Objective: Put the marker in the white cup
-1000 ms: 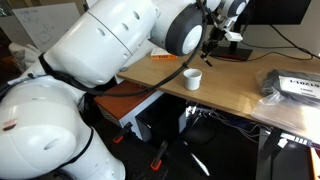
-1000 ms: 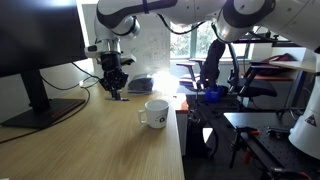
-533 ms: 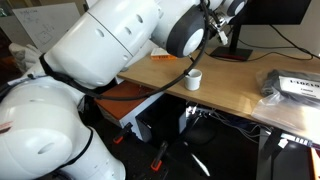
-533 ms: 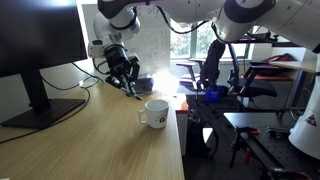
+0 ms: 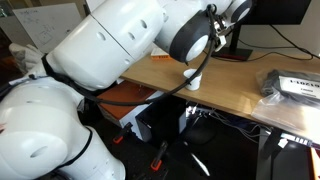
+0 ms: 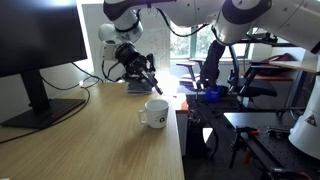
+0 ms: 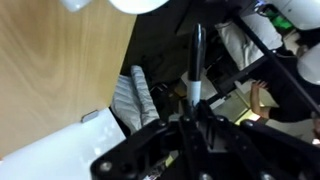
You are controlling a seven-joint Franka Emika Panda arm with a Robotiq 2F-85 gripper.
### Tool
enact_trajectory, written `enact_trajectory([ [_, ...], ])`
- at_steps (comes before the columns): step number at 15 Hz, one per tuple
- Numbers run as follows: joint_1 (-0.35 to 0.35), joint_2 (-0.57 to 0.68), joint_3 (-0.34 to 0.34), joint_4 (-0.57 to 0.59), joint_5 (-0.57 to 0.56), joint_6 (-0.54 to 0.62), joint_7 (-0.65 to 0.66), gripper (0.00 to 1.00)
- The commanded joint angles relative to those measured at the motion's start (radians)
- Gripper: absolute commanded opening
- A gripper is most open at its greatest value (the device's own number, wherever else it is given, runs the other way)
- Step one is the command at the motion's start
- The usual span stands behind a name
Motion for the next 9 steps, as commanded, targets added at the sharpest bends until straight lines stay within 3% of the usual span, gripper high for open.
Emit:
enact_trajectory([
  [1,-0.033,0.016,0.023,-0.021,0.017,0.072,-0.135,0.03],
  [9,-0.081,0.038,0.007,-0.054,0.007,0.136,-0.29,0.03],
])
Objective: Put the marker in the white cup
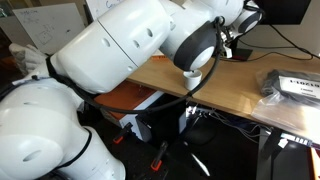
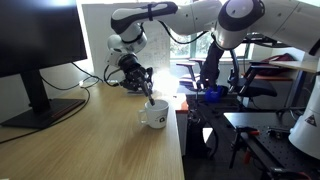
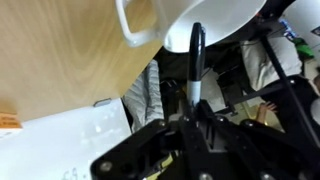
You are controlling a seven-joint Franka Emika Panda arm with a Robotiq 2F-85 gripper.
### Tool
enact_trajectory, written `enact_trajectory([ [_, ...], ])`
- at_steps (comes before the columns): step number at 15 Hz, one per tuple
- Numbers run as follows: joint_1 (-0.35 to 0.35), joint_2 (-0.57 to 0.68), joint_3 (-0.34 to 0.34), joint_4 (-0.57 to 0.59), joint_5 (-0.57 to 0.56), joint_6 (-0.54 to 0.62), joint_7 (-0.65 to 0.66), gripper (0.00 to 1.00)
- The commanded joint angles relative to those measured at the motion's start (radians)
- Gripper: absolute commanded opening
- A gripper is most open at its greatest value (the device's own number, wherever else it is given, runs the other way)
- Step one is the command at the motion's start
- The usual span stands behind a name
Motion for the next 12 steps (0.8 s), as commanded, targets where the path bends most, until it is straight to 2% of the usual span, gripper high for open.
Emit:
enact_trajectory([
  [1,-0.032,-0.013,0.007,-0.051,0.009,0.027,-0.053,0.03],
  [6,-0.066,-0.003,0.008,-0.082,0.013,0.043,-0.12,0.03],
  [7,-0.074,-0.003,0.008,-0.09,0.015,0.045,-0.126,0.39],
  [9,-0.083,-0.001,0.006,-0.094,0.017,0.036,-0.125,0.44],
  [12,-0.092,-0.018,0.006,-0.105,0.009,0.04,-0.123,0.69],
])
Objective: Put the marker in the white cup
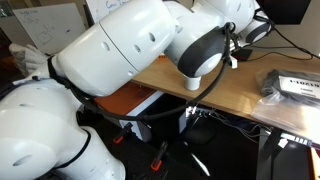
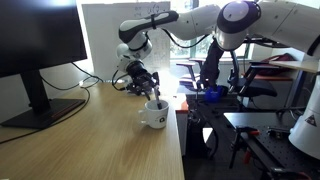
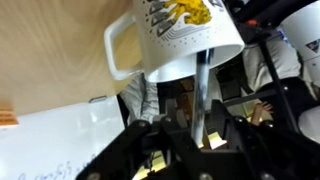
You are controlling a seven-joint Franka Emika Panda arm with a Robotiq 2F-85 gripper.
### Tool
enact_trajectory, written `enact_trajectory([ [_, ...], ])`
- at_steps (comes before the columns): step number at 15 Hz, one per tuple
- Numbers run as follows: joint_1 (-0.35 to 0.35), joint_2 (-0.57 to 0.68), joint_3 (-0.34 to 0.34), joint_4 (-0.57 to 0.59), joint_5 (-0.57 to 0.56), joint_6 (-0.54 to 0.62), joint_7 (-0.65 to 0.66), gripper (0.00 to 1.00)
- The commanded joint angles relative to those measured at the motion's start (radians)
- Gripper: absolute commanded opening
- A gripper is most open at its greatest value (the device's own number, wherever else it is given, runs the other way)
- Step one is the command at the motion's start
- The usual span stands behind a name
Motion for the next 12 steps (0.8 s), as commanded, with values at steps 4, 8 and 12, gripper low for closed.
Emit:
enact_trajectory([
  [4,-0.016,-0.076,0.011,-0.059,0.002,0.037,-0.006,0.99],
  [8,-0.003,-0.154,-0.009,-0.098,-0.003,0.105,0.11,1.0],
  [12,0.008,-0.25,-0.014,-0.188,-0.028,0.235,0.203,1.0],
])
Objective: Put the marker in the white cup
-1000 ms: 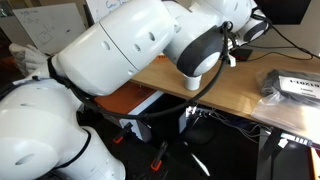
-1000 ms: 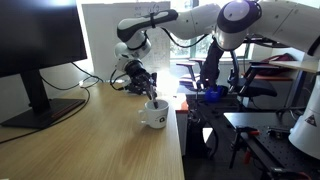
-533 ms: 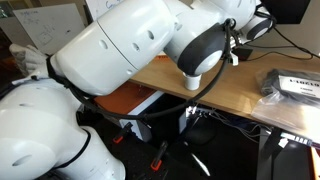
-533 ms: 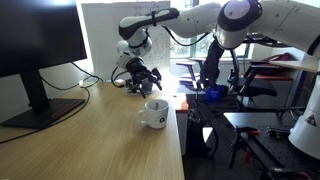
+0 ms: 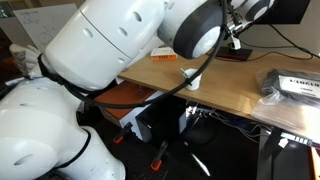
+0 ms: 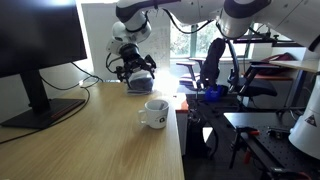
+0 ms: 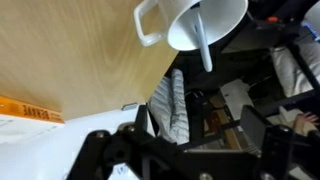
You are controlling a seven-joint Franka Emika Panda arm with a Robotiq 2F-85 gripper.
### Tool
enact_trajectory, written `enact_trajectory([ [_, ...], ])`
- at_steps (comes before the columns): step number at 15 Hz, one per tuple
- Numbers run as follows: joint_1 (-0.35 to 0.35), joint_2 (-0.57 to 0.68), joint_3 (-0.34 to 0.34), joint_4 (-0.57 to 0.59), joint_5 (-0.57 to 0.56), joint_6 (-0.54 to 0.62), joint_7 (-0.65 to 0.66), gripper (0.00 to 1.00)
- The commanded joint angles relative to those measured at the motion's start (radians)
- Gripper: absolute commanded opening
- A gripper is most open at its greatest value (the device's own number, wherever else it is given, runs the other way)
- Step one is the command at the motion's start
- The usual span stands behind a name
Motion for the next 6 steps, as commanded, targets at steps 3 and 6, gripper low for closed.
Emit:
enact_trajectory([
  [3,-0.009,-0.179,-0.017,-0.221,-0.018,0.156,0.107,1.0],
  [6,-0.021,-0.256,-0.012,-0.314,-0.011,0.191,0.13,1.0],
])
